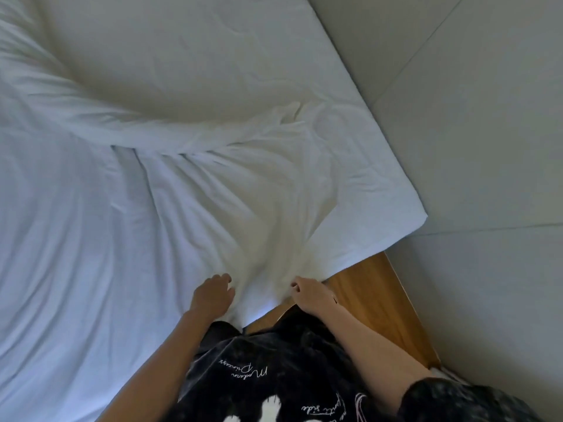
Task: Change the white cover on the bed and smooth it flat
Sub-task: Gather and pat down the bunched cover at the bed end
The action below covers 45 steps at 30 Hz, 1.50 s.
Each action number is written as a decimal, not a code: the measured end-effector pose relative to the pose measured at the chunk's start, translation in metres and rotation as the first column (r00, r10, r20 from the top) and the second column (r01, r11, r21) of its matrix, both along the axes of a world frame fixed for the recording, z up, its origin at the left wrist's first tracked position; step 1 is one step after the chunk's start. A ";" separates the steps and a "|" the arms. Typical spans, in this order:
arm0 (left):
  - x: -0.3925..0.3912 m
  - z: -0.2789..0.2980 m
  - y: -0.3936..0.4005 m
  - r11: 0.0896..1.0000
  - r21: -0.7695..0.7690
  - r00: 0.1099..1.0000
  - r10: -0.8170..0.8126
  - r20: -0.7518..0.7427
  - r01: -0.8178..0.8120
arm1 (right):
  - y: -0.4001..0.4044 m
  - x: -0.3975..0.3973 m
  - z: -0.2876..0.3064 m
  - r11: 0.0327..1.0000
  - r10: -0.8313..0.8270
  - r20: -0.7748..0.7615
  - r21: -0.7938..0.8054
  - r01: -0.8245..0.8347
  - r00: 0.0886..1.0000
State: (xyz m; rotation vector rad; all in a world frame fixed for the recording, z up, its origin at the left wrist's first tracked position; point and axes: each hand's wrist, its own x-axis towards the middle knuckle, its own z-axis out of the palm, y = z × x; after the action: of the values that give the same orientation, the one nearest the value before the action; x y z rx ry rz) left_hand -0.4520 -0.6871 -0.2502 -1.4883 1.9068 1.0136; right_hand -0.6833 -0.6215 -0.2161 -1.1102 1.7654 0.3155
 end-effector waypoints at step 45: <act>-0.297 -0.215 -0.292 0.492 -0.763 0.900 0.113 -0.420 -0.418 | -0.449 -0.282 -0.204 0.396 0.204 -0.270 -0.856 -0.332 0.941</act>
State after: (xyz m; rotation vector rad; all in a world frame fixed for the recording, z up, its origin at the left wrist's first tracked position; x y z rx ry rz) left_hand -0.7492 -0.9791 -0.4651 -2.3390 2.6749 0.3956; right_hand -0.9652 -1.0706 -0.4206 -2.2099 1.8598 -0.4917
